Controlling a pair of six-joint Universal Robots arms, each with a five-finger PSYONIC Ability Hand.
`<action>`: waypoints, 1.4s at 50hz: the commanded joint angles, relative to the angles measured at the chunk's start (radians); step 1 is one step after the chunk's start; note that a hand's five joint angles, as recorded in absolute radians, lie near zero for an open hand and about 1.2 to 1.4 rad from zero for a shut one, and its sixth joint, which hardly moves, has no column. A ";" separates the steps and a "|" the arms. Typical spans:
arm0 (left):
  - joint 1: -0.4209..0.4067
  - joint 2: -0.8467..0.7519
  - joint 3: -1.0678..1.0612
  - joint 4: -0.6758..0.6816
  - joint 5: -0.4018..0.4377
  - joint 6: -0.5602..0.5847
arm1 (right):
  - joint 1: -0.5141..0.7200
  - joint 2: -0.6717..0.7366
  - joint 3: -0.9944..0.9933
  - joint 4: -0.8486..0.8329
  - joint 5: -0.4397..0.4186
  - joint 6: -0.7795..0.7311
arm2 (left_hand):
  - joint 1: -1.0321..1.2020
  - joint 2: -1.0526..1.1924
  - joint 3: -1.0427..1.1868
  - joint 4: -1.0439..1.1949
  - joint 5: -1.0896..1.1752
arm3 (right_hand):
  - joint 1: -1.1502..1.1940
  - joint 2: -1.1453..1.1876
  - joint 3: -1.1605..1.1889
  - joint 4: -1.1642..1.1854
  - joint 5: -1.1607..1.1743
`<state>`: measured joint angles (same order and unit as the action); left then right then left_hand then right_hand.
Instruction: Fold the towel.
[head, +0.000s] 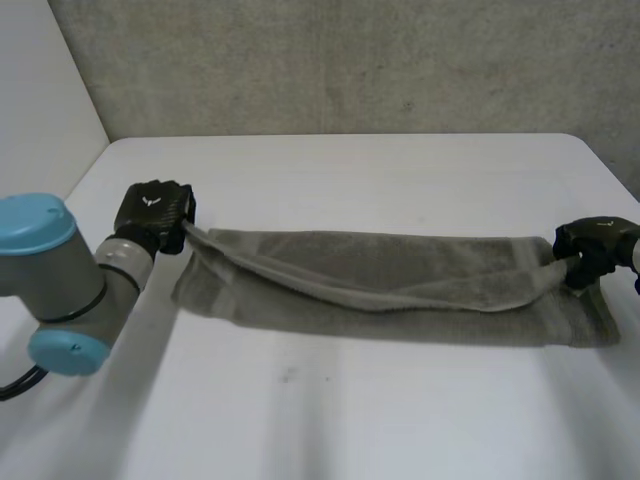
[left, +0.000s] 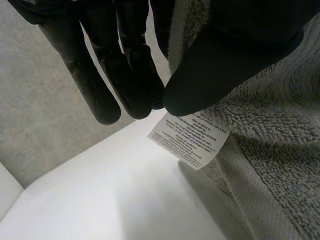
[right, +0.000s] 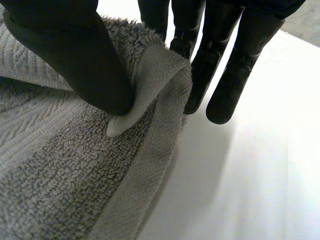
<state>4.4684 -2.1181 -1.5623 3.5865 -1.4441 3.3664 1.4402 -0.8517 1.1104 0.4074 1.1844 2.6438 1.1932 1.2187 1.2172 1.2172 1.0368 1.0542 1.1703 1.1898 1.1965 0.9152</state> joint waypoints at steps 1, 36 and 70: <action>-0.015 -0.124 0.140 0.002 -0.039 0.005 | 0.020 0.054 -0.055 -0.056 0.037 0.042 | 0.203 0.178 0.179 0.179 0.185 | 0.342 0.226 0.207 0.200 0.307; -0.038 -0.250 0.277 0.100 -0.027 0.025 | 0.083 0.059 -0.176 -0.235 0.178 0.093 | -0.859 -0.885 -0.883 -0.883 -0.878 | -0.880 -0.996 -1.015 -1.022 -0.915; -0.037 -0.092 0.102 0.072 -0.027 0.062 | 0.072 -0.220 0.163 -0.351 0.179 0.085 | -0.225 -0.250 -0.249 -0.249 -0.243 | -0.880 -0.996 -1.015 -1.022 -0.915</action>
<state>4.4288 -2.1813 -1.4882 3.6623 -1.4739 3.4008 1.5124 -1.0587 1.2016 0.0506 1.3645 2.7625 0.6426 0.6439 0.6433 0.6328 0.4554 0.2507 0.2429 0.2171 0.2370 0.0761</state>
